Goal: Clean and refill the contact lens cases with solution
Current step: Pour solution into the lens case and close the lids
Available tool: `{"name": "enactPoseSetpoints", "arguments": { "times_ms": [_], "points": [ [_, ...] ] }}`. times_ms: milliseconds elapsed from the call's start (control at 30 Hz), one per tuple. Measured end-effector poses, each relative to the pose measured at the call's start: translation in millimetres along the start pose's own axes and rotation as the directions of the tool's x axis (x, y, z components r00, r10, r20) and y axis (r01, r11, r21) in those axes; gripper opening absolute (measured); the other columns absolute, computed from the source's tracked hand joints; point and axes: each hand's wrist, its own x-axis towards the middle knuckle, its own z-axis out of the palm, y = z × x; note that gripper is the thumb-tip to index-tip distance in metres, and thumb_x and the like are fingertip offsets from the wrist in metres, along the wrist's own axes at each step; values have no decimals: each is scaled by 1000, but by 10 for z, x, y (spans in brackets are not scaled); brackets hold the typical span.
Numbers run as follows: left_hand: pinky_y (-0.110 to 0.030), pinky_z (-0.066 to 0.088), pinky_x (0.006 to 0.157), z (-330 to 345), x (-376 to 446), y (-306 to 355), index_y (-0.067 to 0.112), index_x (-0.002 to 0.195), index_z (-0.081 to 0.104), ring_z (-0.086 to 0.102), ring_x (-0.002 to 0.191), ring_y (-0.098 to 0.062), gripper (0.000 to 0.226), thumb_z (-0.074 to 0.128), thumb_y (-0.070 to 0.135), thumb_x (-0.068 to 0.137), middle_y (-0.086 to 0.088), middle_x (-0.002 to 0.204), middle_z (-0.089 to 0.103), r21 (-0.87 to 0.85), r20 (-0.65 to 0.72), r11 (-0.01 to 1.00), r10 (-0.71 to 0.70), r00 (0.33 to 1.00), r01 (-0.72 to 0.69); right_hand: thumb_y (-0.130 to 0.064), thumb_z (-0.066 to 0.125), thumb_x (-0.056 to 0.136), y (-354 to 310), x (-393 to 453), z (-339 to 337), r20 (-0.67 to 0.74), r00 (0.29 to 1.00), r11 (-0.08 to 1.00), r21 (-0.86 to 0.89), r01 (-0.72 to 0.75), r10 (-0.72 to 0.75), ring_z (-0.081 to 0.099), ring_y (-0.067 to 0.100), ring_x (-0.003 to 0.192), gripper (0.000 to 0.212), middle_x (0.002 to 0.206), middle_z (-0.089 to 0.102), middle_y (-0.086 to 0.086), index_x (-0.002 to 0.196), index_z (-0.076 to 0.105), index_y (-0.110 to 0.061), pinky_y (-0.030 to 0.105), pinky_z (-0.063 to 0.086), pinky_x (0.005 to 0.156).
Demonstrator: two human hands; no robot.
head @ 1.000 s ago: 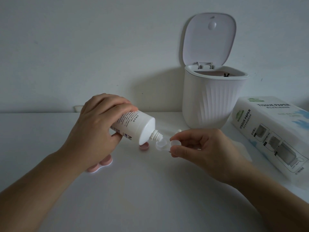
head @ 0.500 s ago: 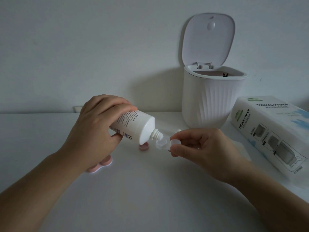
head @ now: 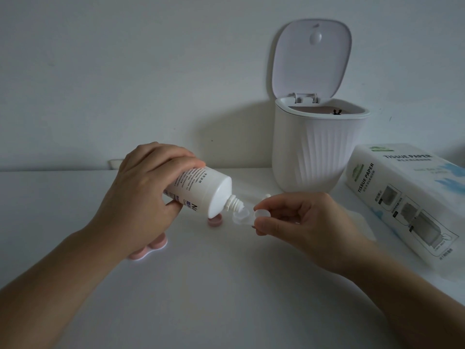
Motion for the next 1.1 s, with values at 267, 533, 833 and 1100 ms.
{"name": "enactPoseSetpoints", "arguments": {
  "times_ms": [267,533,833,1100],
  "points": [
    [-36,37,103,1,9,5,19,120,68,51,115,-27,75,81,-13,53,5,122,64,-3,3,1000,-3,1000,3,-30,79,83,14,5,-2,0,1000,1000,-2,-20,20,74,3,76,6,76,78,-12,89,77,-33,5,49,68],
    [-34,36,104,5,3,-5,20,121,66,50,116,-27,76,82,-12,54,5,123,63,-2,7,1000,0,1000,0,-31,79,82,22,8,-3,1,999,999,25,-36,36,74,3,76,10,77,78,-10,91,77,-28,7,50,70],
    [-36,38,102,-20,7,30,21,125,65,49,118,-25,72,85,-6,60,7,124,61,-42,25,998,-38,999,39,-29,77,85,21,7,-4,-13,1000,999,36,-16,16,75,11,78,5,77,78,-7,89,78,-26,10,53,71],
    [-29,35,100,-25,-6,31,23,125,63,48,118,-20,75,83,-8,60,11,124,59,-68,27,996,-54,998,56,-31,76,86,33,5,-9,-16,1000,1000,20,-16,17,75,10,80,6,78,78,-8,90,78,-27,16,55,76]
  ]
}}
